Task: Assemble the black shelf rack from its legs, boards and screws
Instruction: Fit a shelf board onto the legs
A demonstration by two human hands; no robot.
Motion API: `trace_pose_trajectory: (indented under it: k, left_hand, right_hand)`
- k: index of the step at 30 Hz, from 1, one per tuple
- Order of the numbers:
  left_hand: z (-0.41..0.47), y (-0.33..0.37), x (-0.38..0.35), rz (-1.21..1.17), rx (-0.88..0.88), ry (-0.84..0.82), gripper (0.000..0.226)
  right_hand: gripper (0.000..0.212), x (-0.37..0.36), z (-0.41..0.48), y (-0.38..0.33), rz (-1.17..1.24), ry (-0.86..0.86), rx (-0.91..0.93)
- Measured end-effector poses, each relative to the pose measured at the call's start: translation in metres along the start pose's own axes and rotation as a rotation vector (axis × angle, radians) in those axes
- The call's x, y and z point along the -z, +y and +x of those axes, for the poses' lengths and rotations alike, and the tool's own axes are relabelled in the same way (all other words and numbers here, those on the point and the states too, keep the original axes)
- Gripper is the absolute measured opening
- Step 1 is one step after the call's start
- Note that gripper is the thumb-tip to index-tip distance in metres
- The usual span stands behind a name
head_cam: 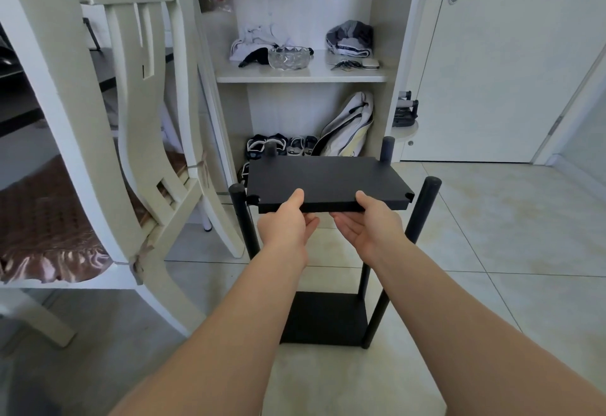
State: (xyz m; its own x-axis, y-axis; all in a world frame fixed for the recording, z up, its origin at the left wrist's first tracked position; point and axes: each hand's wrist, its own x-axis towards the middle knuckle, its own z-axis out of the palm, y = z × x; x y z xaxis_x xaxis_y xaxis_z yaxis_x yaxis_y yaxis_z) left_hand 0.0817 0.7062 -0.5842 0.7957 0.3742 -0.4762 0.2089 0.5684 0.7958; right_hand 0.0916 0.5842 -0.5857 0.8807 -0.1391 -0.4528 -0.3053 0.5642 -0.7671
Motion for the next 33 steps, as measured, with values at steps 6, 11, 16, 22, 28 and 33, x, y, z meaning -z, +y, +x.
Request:
trace_pose_trajectory:
  k: [6, 11, 16, 22, 28, 33]
  left_hand:
    - [0.014, 0.004, 0.005, 0.044, 0.033, -0.057, 0.017]
    - [0.029, 0.004, 0.01, 0.073, 0.075, -0.091, 0.021]
    - [0.04, 0.001, 0.015, 0.096, 0.159, -0.109, 0.028]
    - [0.052, 0.003, 0.018, 0.127, 0.207, -0.155, 0.024]
    - [0.055, 0.011, 0.021, 0.274, 0.188, -0.233, 0.033]
    - [0.063, 0.031, 0.057, 0.813, 0.242, -0.13, 0.025]
  right_hand:
    - [0.03, -0.002, 0.003, 0.005, 0.005, -0.015, -0.049]
    - [0.027, 0.002, 0.005, 0.008, -0.012, -0.074, -0.122]
    - [0.029, 0.006, 0.008, 0.01, -0.049, -0.083, -0.166]
    - [0.034, 0.011, 0.012, 0.014, 0.019, -0.046, -0.192]
    - [0.036, 0.006, 0.016, 0.02, 0.083, -0.008, -0.132]
    - [0.034, 0.006, 0.018, 0.02, 0.129, 0.021, -0.122]
